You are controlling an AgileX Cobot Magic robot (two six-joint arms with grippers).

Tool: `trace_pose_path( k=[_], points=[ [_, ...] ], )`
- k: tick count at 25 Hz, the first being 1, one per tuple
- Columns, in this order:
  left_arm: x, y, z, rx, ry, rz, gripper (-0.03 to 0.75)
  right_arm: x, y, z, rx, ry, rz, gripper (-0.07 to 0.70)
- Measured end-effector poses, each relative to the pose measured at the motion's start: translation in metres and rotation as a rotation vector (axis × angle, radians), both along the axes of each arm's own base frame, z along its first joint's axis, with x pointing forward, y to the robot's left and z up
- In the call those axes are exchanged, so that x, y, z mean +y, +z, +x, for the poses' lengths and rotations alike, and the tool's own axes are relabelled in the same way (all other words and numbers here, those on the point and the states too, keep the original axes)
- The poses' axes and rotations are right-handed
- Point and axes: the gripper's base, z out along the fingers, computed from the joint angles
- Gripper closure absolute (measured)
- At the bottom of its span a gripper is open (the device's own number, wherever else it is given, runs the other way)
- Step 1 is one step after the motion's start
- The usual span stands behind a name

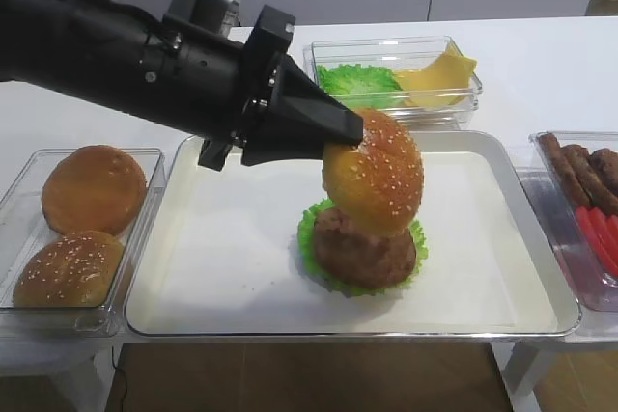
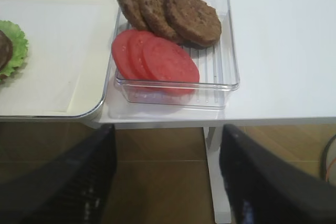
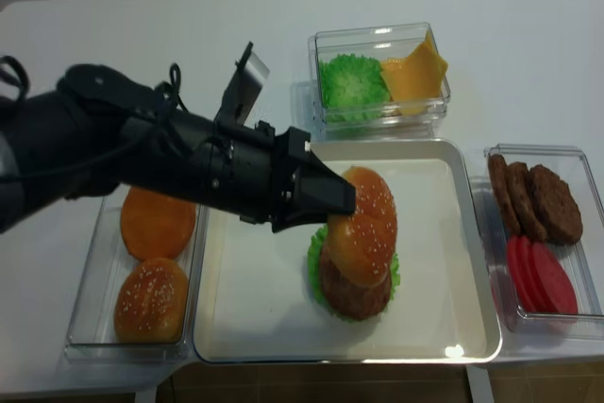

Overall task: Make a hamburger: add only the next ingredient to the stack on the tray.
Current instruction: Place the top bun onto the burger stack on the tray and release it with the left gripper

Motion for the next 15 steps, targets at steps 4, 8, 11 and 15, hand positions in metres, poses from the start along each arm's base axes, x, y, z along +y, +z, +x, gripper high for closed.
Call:
trace_pose_path(
  k=[4, 8, 11, 15],
  points=[
    [-0.002, -0.010, 0.005, 0.031, 0.010, 0.006, 0.573, 0.000, 0.000, 0.000, 0.000, 0.000, 0.000, 0.164],
    [-0.004, -0.020, 0.010, 0.068, 0.017, 0.010, 0.573, 0.000, 0.000, 0.000, 0.000, 0.000, 0.000, 0.165],
    [-0.006, -0.028, 0.015, 0.096, 0.027, 0.002, 0.573, 0.000, 0.000, 0.000, 0.000, 0.000, 0.000, 0.165],
    [-0.009, -0.034, 0.019, 0.117, 0.042, -0.022, 0.573, 0.000, 0.000, 0.000, 0.000, 0.000, 0.000, 0.165]
  ],
)
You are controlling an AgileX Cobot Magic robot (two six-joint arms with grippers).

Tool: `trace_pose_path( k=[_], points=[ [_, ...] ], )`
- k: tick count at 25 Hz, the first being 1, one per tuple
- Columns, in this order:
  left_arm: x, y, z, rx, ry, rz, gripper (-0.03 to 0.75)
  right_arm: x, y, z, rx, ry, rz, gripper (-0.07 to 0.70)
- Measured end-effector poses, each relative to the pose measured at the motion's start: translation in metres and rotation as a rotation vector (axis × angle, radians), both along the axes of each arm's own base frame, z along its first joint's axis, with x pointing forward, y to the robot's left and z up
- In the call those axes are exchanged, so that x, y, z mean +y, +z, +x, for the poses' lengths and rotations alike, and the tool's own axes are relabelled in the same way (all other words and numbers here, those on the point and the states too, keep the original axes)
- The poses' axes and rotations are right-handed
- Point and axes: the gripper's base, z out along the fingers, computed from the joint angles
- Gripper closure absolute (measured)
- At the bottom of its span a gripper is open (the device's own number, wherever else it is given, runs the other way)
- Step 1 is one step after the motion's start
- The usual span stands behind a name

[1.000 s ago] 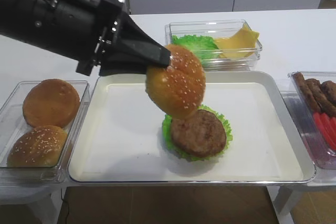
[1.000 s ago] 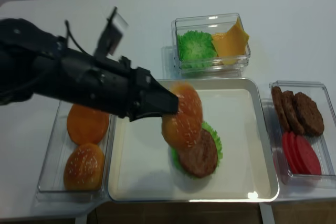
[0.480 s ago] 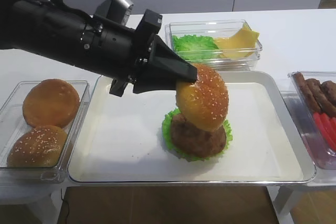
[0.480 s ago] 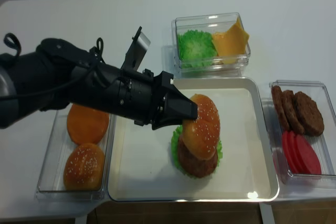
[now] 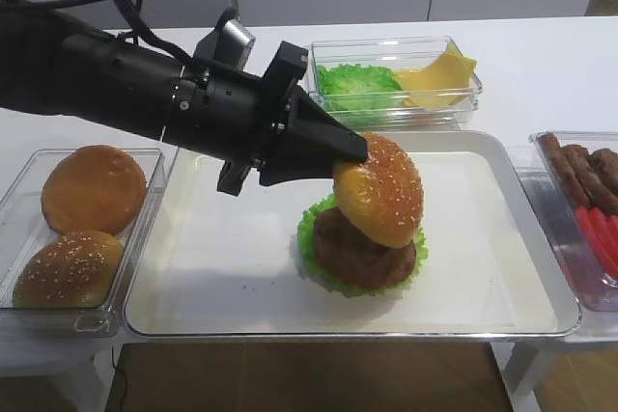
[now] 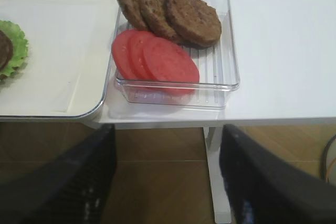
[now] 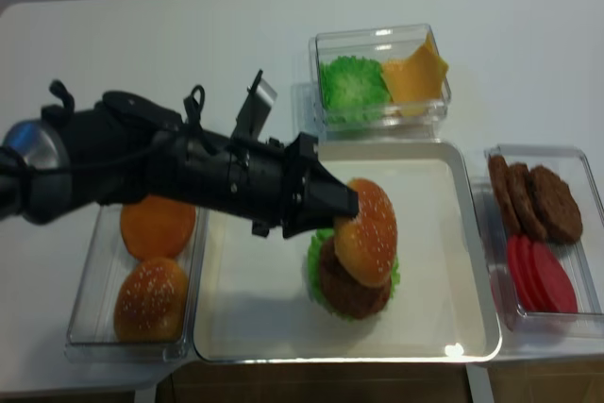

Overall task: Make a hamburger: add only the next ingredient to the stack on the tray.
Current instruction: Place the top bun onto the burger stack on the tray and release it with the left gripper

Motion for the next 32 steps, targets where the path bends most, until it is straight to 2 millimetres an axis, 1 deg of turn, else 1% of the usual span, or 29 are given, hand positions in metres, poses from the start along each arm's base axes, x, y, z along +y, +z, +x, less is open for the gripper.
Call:
trace_pose_path(
  k=[8, 14, 18, 21, 25, 32],
  points=[
    [-0.004, -0.017, 0.002, 0.058, -0.047, -0.013, 0.573, 0.000, 0.000, 0.000, 0.000, -0.002, 0.003, 0.164],
    [-0.001, -0.017, 0.002, 0.063, -0.062, -0.026, 0.573, 0.000, 0.000, 0.000, 0.001, -0.005, 0.008, 0.164],
    [0.009, -0.016, 0.007, 0.077, -0.053, -0.045, 0.575, 0.000, 0.000, 0.000, 0.001, -0.005, 0.008, 0.165],
    [0.013, -0.015, 0.009, 0.075, -0.048, -0.051, 0.578, 0.000, 0.000, 0.000, 0.001, -0.005, 0.008, 0.165],
    [0.012, -0.015, 0.009, 0.076, -0.055, -0.054, 0.578, 0.000, 0.000, 0.000, 0.001, -0.005, 0.008, 0.164],
    [0.005, -0.015, 0.004, 0.072, -0.079, -0.052, 0.579, 0.000, 0.000, 0.000, 0.001, -0.005, 0.008, 0.165]
  ],
)
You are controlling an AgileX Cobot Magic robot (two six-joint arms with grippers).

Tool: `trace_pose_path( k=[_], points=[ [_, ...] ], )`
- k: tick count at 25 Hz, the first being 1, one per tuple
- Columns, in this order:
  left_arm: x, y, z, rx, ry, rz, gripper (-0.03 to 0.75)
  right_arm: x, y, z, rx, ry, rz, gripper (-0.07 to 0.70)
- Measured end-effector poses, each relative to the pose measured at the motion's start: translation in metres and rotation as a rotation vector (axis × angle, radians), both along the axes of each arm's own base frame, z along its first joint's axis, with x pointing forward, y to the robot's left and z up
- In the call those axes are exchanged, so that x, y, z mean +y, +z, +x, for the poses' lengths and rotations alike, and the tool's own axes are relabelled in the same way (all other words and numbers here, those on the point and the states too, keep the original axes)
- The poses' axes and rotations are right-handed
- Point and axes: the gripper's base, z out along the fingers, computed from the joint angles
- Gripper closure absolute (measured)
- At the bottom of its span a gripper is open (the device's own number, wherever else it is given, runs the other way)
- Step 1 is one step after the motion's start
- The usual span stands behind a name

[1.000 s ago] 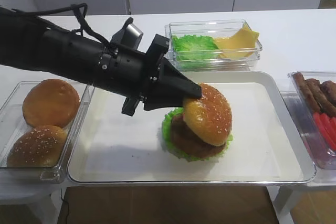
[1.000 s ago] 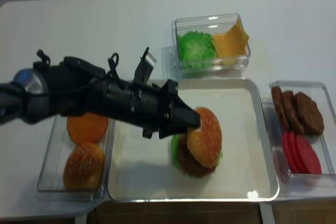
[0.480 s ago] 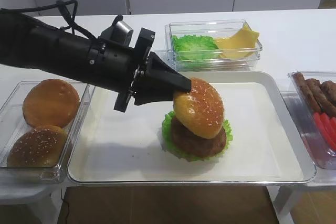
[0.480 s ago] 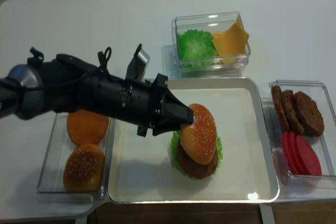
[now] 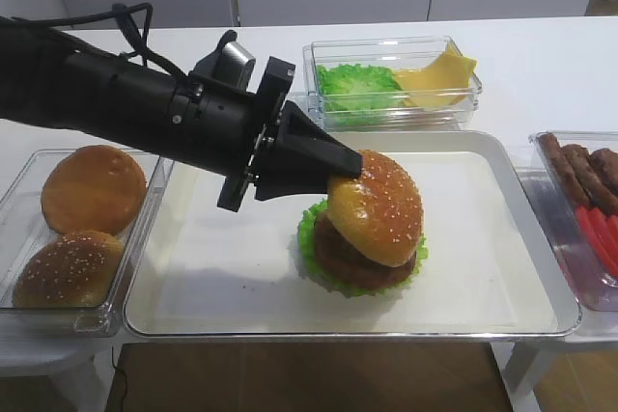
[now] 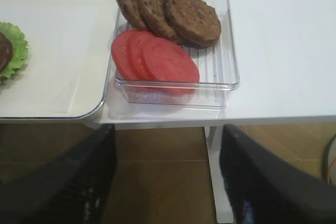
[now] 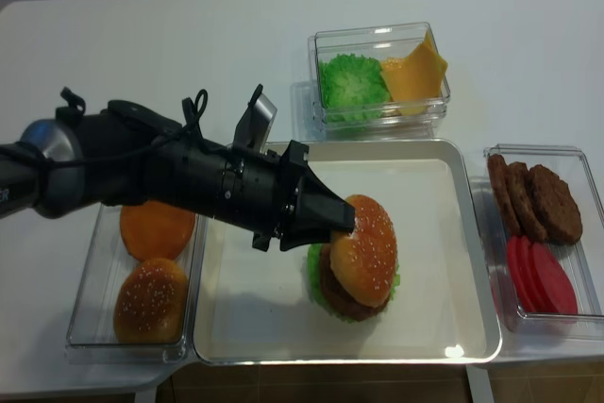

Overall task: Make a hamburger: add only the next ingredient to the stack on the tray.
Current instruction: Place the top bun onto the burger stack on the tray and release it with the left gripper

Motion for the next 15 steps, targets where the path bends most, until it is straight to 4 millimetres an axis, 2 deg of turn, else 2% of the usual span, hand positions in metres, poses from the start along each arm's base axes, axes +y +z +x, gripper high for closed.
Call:
trace_pose_path(
  k=[15],
  points=[
    [0.0014, -0.0040, 0.0005, -0.024, -0.003, 0.045, 0.579, 0.0000, 0.0000, 0.0000, 0.000, 0.000, 0.000, 0.165]
  ],
)
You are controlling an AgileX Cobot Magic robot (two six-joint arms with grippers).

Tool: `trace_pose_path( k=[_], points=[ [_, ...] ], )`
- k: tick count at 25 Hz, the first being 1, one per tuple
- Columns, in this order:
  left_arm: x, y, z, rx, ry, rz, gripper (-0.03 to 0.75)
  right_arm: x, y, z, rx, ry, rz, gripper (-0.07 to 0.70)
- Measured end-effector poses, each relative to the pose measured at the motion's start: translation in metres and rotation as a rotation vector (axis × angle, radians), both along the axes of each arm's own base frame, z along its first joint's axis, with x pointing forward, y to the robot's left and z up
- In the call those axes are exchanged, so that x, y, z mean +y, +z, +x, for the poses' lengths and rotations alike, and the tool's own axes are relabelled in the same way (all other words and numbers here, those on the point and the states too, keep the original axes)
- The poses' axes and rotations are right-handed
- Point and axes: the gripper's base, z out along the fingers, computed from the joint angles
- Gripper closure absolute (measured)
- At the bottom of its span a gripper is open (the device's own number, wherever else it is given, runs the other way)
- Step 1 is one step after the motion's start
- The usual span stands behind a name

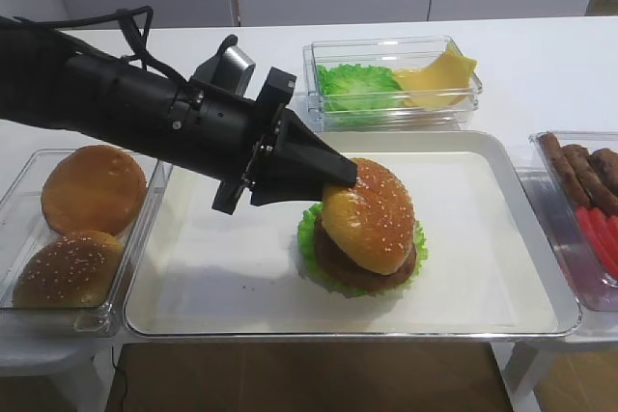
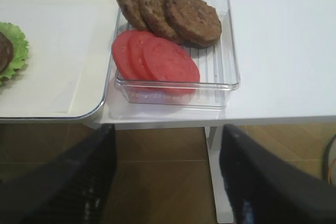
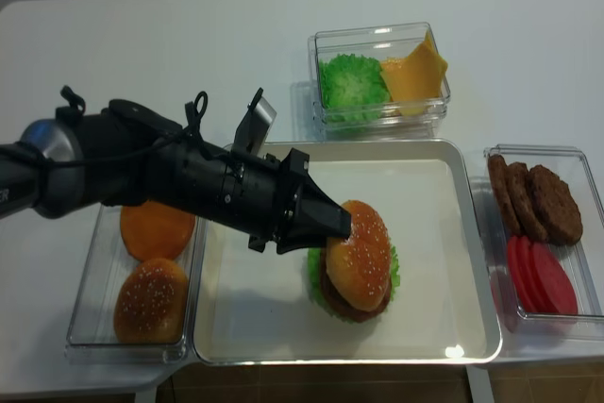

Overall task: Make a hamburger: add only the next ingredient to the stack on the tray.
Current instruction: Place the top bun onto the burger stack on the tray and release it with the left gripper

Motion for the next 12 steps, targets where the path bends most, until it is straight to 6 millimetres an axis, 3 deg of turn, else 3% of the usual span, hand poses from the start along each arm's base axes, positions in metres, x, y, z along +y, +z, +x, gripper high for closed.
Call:
trace_pose_path(
  k=[12],
  points=[
    [-0.0008, 0.0018, 0.0016, -0.006, 0.017, -0.021, 0.587, 0.0000, 0.0000, 0.0000, 0.000, 0.000, 0.000, 0.165]
  ],
)
